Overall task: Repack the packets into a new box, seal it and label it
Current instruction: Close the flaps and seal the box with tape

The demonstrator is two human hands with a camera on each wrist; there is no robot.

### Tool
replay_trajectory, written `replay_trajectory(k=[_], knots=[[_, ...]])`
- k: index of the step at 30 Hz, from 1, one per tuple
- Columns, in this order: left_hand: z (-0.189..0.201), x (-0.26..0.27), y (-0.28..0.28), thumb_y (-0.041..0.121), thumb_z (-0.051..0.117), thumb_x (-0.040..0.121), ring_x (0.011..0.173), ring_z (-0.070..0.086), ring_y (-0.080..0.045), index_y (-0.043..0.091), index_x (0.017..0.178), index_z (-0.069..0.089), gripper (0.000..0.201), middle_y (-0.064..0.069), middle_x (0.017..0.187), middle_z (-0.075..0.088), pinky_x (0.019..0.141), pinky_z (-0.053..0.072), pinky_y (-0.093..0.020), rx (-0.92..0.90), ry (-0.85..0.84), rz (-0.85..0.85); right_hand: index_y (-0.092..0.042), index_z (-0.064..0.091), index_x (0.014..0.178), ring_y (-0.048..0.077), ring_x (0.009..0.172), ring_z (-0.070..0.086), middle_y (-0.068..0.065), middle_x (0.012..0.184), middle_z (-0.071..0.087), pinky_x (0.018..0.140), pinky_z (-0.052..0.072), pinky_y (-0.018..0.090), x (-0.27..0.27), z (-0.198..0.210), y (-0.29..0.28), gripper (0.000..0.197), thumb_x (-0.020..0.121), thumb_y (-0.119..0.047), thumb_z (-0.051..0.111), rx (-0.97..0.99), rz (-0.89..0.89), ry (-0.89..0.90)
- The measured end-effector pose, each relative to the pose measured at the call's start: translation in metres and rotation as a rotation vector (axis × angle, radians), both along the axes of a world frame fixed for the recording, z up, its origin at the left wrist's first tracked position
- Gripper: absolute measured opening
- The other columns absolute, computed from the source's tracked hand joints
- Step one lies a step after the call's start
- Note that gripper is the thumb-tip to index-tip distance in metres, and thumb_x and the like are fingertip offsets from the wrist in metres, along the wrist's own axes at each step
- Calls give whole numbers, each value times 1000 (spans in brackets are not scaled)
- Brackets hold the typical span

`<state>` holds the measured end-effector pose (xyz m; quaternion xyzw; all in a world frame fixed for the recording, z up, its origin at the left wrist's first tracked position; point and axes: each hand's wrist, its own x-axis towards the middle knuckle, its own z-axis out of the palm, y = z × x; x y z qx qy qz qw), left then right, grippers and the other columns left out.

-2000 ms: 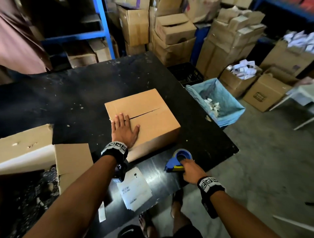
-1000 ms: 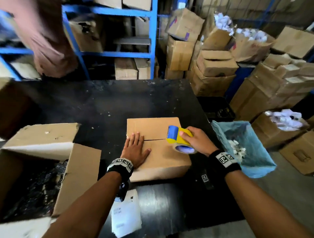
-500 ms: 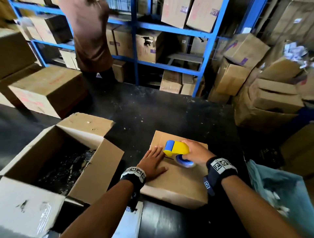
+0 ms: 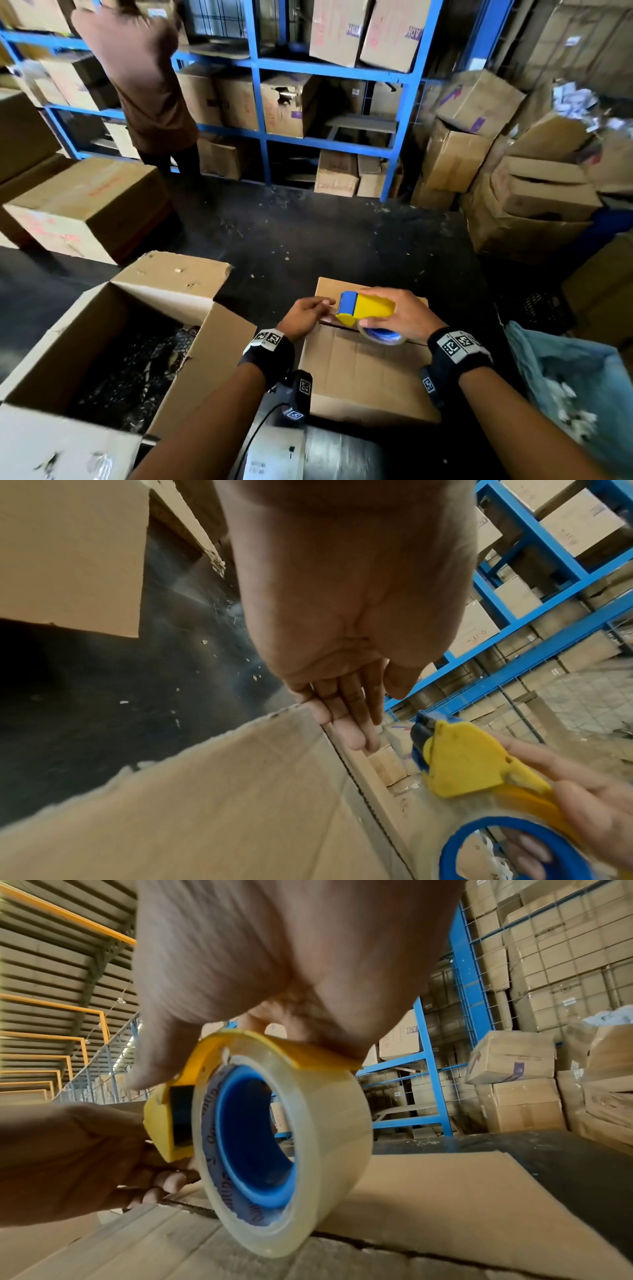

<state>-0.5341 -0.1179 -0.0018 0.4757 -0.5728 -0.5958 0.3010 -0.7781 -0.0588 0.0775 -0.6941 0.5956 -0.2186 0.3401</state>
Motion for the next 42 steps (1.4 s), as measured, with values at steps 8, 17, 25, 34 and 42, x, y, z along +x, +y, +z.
replay_trajectory(k=[8,17,25,34,42], knots=[[13,10,-3,13,52,102,71,71,-14,-5,120,66,29,-14,91,74,73,57,-23,75,192,-93,-41,67,129,0,115,63,-20,124,69,101,52,36,11,7,-7,71,65,-60,89,-48,2,-23],[25,16,-5,14,54,101,70,59,-14,-11,117,63,31,-16,92,64,61,44,-20,246,335,-85,-39,70,125,-5,109,63,-25,117,69,89,48,16,22,21,-7,64,66,-48,93,-62,6,-65],[46,16,-3,2,61,94,82,69,-22,-7,123,58,31,-21,106,68,71,60,-29,275,372,-38,-37,70,127,-1,111,62,-21,120,68,94,50,22,25,35,-10,66,66,-48,93,-85,32,-59],[70,8,8,6,57,94,78,70,-18,8,108,69,19,-10,92,73,69,59,-30,342,283,42,-35,69,128,-11,111,58,-26,121,65,90,46,13,28,41,-2,65,68,-41,94,-87,45,-77],[72,10,27,8,63,92,83,75,-17,5,105,77,19,-12,104,76,66,59,-25,397,227,110,-37,68,128,-6,112,61,-24,122,67,89,48,16,28,42,13,65,68,-44,93,-80,56,-111]])
